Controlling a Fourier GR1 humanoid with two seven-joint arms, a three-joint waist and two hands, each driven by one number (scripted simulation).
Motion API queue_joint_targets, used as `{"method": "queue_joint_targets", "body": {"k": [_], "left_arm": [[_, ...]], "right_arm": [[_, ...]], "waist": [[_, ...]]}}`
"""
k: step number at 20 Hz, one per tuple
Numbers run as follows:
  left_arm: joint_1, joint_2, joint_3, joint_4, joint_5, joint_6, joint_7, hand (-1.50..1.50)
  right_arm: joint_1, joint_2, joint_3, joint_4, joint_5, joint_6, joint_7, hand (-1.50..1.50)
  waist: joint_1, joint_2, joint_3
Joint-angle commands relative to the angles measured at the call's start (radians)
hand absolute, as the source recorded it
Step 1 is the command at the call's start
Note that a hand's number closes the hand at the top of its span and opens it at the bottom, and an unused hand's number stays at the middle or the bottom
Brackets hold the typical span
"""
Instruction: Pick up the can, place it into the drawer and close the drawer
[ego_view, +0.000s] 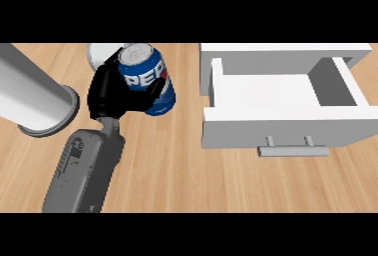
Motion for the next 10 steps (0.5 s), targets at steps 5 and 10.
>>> {"method": "queue_joint_targets", "body": {"k": [5, 10], "left_arm": [[-0.204, -0.01, -0.051, 0.044, -0.028, 0.136, 0.077, 1.5], [-0.316, -0.011, -0.138, 0.136, 0.003, 0.241, 0.086, 1.5]], "right_arm": [[-0.031, -0.041, -0.005, -0.016, -0.041, -0.033, 0.051, -1.5], [0.015, 0.007, 0.029, 0.017, 0.007, 0.005, -0.042, -1.5]], "waist": [[-0.002, 0.001, 0.0], [-0.014, 0.001, 0.0]]}}
